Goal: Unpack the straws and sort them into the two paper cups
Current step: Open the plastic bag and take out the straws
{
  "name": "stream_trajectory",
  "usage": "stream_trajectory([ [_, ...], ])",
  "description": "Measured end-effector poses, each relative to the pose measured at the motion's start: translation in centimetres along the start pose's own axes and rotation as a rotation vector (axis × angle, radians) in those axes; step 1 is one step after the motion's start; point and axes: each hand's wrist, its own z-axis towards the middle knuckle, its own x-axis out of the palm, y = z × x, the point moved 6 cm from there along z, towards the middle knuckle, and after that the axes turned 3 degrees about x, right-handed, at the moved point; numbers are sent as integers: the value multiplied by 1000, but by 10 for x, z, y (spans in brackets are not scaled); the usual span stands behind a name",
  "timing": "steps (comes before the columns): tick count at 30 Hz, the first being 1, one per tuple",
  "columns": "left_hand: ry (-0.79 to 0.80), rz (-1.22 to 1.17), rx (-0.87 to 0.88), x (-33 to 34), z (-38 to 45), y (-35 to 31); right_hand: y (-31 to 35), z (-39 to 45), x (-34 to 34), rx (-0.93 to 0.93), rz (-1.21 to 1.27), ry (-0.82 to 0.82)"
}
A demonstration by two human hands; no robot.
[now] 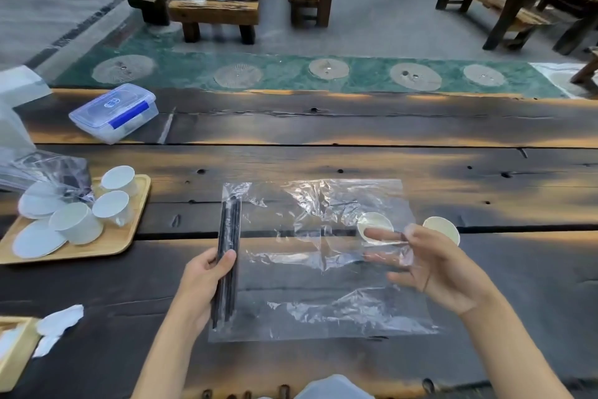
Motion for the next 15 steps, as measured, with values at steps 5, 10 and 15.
stream_trajectory([
  [5,88,-30,8,9,-6,-5,-1,-15,26,99,153,359],
  [10,205,-9,-7,25,-12,-9,-30,-3,37,308,-341,317],
  [15,337,13,-15,50,-22,-15,-72,31,59,257,-324,142],
])
